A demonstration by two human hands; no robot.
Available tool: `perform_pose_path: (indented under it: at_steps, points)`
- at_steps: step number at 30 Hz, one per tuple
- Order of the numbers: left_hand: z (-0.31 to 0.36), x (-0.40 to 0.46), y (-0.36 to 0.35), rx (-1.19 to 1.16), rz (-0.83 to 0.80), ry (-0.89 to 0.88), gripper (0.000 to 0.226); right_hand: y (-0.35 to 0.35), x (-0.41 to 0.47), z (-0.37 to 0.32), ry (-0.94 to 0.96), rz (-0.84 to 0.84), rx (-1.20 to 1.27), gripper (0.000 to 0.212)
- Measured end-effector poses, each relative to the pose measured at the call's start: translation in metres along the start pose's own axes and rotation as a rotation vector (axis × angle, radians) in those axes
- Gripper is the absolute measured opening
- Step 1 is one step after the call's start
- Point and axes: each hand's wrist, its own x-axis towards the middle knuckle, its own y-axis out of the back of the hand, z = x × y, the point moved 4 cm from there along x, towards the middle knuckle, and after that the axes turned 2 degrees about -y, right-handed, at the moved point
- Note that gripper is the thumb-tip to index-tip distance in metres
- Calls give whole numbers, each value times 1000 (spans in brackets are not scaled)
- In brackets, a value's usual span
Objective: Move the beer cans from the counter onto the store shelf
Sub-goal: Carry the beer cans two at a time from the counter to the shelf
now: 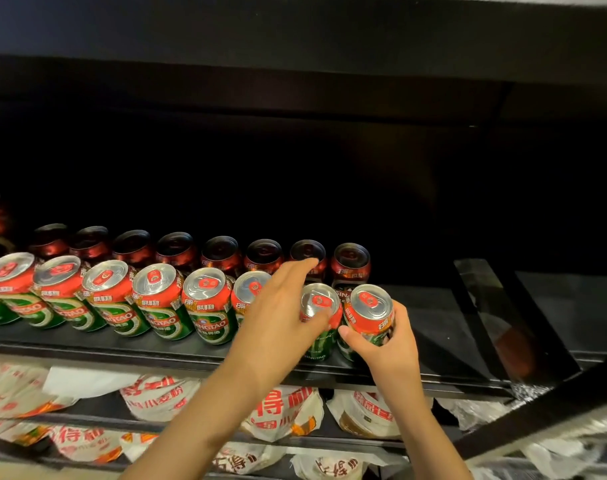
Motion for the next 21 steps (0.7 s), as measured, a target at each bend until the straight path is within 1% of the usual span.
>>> perform_pose_path:
  at_steps: [2,5,7,8,12,13,18,21]
  points:
    - [-1,12,10,153,-75,-113,60,0,0,0,2,-9,-2,63]
    - [-14,29,6,390,-266,-200,73,1,1,0,-3,-17,-7,65]
    - [-21,35,-1,433,-383,-196,79,1,1,-2,0,-14,-17,65]
    - [-22,37,-3,428,-412,-199,78,1,1,-2,3,-11,-26,65]
    - [-23,44,-4,320,-435,-224,55,1,1,-2,12,22,-42,64]
    - [-23,45,-3,301,-440,-227,53,1,1,-2,11,26,-45,65]
    - [-31,49,2,328,-422,-216,52,-8,6,-4,16,0,-54,61]
    - [-37,52,7,336,-412,-196,51,-16,8,-4,12,-10,-51,63]
